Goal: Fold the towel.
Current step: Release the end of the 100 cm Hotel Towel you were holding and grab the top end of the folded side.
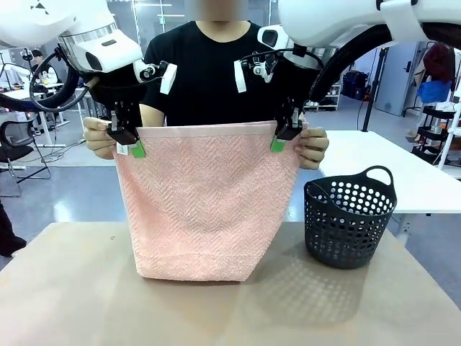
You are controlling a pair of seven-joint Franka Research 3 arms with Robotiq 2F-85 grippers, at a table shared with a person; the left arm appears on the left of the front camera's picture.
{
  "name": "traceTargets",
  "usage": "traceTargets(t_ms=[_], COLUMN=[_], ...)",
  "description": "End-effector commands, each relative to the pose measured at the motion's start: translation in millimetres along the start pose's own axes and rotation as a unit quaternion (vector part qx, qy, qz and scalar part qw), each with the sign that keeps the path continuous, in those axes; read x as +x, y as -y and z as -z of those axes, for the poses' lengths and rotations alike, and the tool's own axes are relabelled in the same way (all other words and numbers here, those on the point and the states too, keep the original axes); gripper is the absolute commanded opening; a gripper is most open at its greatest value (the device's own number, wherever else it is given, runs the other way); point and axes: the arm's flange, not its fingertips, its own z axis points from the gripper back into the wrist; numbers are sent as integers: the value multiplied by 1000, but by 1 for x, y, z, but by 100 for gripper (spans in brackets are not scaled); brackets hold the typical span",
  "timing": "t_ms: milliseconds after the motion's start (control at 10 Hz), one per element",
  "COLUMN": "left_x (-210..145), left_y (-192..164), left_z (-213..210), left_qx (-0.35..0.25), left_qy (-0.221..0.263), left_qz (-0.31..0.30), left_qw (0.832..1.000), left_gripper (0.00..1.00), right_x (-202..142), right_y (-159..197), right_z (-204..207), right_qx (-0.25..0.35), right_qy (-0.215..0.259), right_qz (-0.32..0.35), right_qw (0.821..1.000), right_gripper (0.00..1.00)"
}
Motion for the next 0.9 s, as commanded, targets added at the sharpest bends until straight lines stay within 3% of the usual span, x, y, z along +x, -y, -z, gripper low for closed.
traceTargets(t_ms=[0, 800], left_x=[-6, 1], left_y=[7, 1], left_z=[-1, 3], left_qx=[-9, -4], left_qy=[4, 1], left_qz=[-4, -1], left_qw=[1000, 1000], left_gripper=[0, 4], right_x=[-4, 0], right_y=[-3, 0], right_z=[0, 0], right_qx=[3, 0], right_qy=[4, 0], right_qz=[-6, 0], right_qw=[1000, 1000], right_gripper=[0, 0])
